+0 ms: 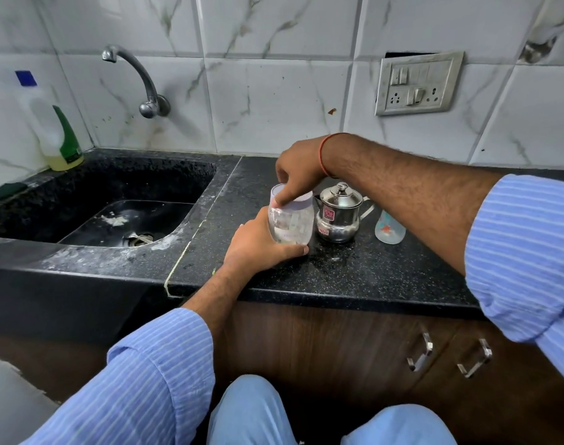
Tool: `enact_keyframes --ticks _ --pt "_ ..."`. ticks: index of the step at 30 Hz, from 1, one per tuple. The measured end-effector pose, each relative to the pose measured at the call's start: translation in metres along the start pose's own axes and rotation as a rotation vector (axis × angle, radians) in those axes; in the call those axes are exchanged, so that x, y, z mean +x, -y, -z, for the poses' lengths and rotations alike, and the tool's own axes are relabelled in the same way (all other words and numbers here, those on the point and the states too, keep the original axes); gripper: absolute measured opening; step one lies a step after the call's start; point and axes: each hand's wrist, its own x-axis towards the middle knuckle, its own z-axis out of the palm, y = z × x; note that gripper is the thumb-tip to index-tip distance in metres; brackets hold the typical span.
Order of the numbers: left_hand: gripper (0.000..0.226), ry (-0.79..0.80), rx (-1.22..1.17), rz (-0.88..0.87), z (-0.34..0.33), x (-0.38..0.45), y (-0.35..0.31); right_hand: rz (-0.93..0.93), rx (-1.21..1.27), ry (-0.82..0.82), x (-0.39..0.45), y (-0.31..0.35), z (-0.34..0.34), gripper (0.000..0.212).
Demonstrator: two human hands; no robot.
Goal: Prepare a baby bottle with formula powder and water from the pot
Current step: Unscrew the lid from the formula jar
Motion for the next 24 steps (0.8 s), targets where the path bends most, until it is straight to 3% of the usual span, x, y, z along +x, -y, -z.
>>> enact_keyframes --ticks 3,8,12,16,20,23,24 --pt "0.094 0.004 -0.013 0.002 0.0005 -0.0005 -0.0003 0.053 0.099 0.012 -0.0015 -0.003 0.0006 0.057" --pt "0.098 -0.002 0.001 0.004 0.0012 -0.0016 -0.0022 0.022 0.054 -0.018 -0.0004 0.0007 -0.0013 0.087" --pt "0.095 -0.005 -0.009 0.01 0.0016 -0.0018 -0.0017 0.084 0.132 0.031 -0.0022 -0.0036 -0.0016 0.063" --pt "0.1 -0.01 -0.001 0.012 0.0011 -0.0015 -0.0021 0.012 0.083 -0.012 -0.0024 -0.0004 -0.0015 0.097" --pt "0.096 -0.007 -0.006 0.019 0.001 -0.0009 -0.0016 0.037 0.151 0.019 0.002 -0.004 -0.0042 0.072" --pt "0.098 -0.009 0.011 0.021 0.0011 -0.0009 -0.0026 0.01 0.1 -0.02 -0.0007 -0.0039 -0.0023 0.088" --pt "0.099 -0.01 0.009 0.02 0.0011 -0.0011 -0.0026 0.007 0.103 -0.015 0.0009 -0.0039 -0.003 0.084"
